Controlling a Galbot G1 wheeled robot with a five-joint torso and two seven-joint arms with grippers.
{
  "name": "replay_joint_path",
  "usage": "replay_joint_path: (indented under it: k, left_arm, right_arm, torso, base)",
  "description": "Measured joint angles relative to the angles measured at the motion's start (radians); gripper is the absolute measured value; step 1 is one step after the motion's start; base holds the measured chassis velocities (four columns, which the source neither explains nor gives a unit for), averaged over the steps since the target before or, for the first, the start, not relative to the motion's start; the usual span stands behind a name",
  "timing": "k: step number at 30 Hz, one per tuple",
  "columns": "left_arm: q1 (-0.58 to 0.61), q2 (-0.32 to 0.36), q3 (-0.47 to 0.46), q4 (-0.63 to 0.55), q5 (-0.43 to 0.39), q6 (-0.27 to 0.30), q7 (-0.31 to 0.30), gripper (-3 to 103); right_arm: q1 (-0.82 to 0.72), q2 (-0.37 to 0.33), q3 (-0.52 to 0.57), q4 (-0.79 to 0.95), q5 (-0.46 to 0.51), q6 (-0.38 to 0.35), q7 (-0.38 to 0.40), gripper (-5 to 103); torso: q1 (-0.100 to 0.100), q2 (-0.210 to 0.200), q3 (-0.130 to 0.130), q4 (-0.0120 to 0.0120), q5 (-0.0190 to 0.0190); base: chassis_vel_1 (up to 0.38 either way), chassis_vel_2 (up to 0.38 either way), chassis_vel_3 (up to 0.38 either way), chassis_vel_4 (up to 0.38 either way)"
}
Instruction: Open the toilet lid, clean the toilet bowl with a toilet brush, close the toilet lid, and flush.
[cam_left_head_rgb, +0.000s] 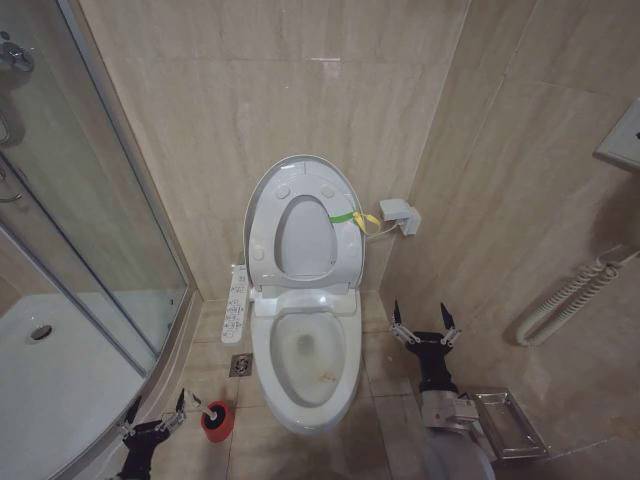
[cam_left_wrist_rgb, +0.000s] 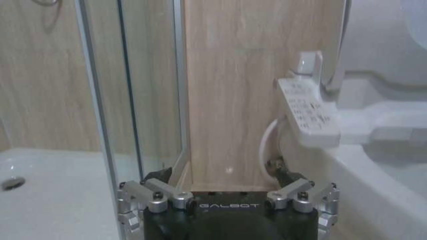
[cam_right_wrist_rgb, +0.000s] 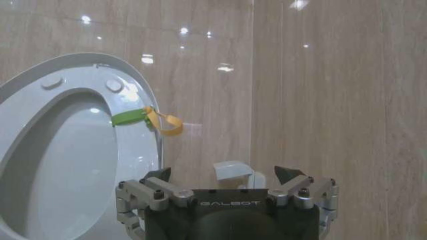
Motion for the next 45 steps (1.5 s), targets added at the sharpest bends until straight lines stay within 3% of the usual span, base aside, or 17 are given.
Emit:
replay_joint_path:
  k: [8, 12, 21, 39, 40, 45]
  left_arm:
    - [-0.019, -0.014, 0.027, 0.067, 0.006, -0.022, 0.004, 100]
    - [-0.094, -0.001, 0.033, 0.198, -0.009, -0.063, 0.034, 100]
    - [-0.225, 0.006, 0.082, 0.372, -0.018, -0.118, 0.073, 100]
    - [-0.377, 0.0, 0.144, 0.615, -0.019, -0.163, 0.136, 102]
    - [-0.385, 0.0, 0.144, 0.628, -0.019, -0.167, 0.143, 90]
    - [-0.408, 0.002, 0.137, 0.662, -0.014, -0.174, 0.164, 90]
  right_arm:
    - [0.0, 0.0, 0.0, 0.0, 0.0, 0.0, 0.0, 100]
    - [0.0, 0.0, 0.0, 0.0, 0.0, 0.0, 0.0, 100]
    - [0.0, 0.0, 0.0, 0.0, 0.0, 0.0, 0.0, 100]
    - [0.0, 0.0, 0.0, 0.0, 0.0, 0.0, 0.0, 100]
    - [0.0, 0.0, 0.0, 0.0, 0.0, 0.0, 0.0, 100]
    - [0.0, 0.0, 0.0, 0.0, 0.0, 0.0, 0.0, 100]
  torso:
    - [0.0, 0.0, 0.0, 0.0001, 0.0]
    - [0.0, 0.0, 0.0, 0.0, 0.0]
    - [0.0, 0.0, 0.0, -0.0002, -0.0001]
    - [0.0, 0.0, 0.0, 0.0, 0.0]
    - [0.0, 0.0, 0.0, 0.0, 0.0]
    - [0.0, 0.0, 0.0, 0.0, 0.0]
  base:
    - [0.0, 0.0, 0.0, 0.0]
    - [0.0, 0.0, 0.0, 0.0]
    - [0.0, 0.0, 0.0, 0.0]
    - [0.0, 0.0, 0.0, 0.0]
    - [0.0, 0.0, 0.0, 0.0]
    - [0.0, 0.0, 0.0, 0.0]
